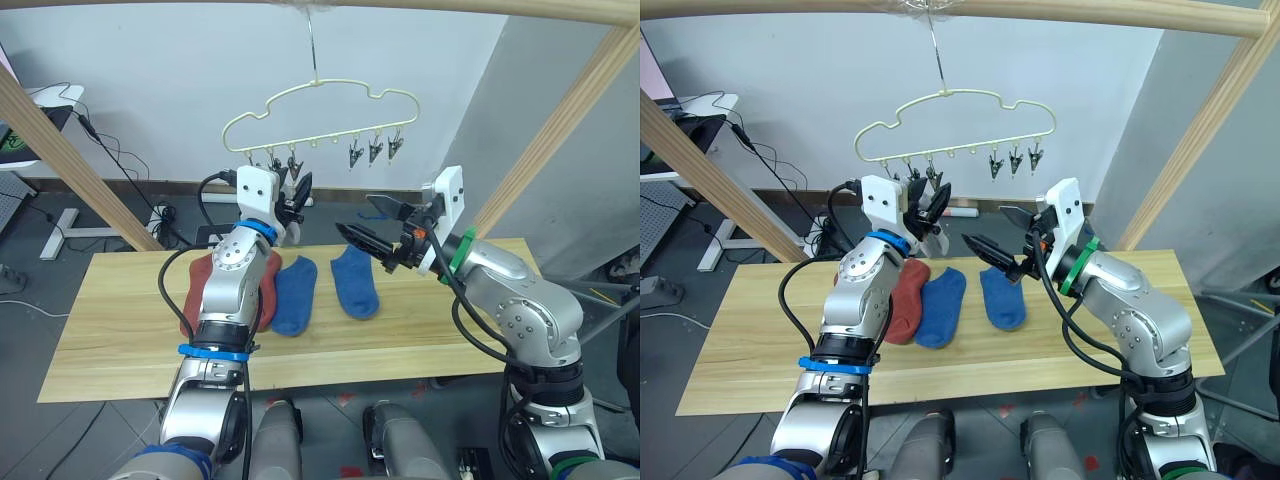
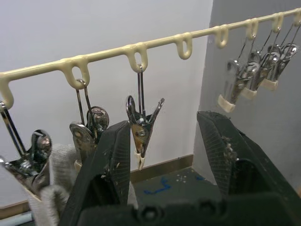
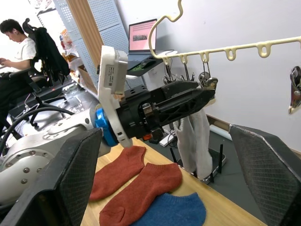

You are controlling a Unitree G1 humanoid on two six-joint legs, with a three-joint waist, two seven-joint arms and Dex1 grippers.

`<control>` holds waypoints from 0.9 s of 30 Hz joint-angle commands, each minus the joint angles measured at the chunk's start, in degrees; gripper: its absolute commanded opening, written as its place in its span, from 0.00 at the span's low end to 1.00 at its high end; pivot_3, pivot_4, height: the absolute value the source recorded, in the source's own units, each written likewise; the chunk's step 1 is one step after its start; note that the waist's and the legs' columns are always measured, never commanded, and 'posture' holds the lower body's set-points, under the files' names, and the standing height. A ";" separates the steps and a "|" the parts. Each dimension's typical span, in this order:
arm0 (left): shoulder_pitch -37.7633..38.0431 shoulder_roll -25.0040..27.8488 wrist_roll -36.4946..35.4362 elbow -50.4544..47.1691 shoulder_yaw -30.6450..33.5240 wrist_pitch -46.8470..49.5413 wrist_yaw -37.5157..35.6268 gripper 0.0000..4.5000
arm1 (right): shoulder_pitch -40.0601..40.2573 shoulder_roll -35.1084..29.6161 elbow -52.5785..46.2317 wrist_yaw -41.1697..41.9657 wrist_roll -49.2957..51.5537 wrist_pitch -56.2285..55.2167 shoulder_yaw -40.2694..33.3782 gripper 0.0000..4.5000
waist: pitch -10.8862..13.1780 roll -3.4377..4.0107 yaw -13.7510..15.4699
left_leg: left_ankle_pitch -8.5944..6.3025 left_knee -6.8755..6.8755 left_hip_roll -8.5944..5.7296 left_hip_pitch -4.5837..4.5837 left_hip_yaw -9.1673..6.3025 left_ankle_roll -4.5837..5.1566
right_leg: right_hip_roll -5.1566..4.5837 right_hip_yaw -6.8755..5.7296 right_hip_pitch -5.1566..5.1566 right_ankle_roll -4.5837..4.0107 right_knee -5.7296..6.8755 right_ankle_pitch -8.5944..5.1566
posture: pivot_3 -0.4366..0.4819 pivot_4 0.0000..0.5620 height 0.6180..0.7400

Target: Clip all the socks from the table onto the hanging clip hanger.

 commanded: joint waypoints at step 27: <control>-6.72 -1.35 2.08 7.43 0.25 -6.72 -1.26 0.55 | -0.82 -0.78 -2.53 -1.70 1.58 -0.75 -1.24 1.00 | 0.00 0.00 -0.06 | 0.00 0.01 0.00 0.00 0.01 0.00 | 0.01 0.01 0.00 0.00 0.01 0.00 | 0.39 0.40 1.00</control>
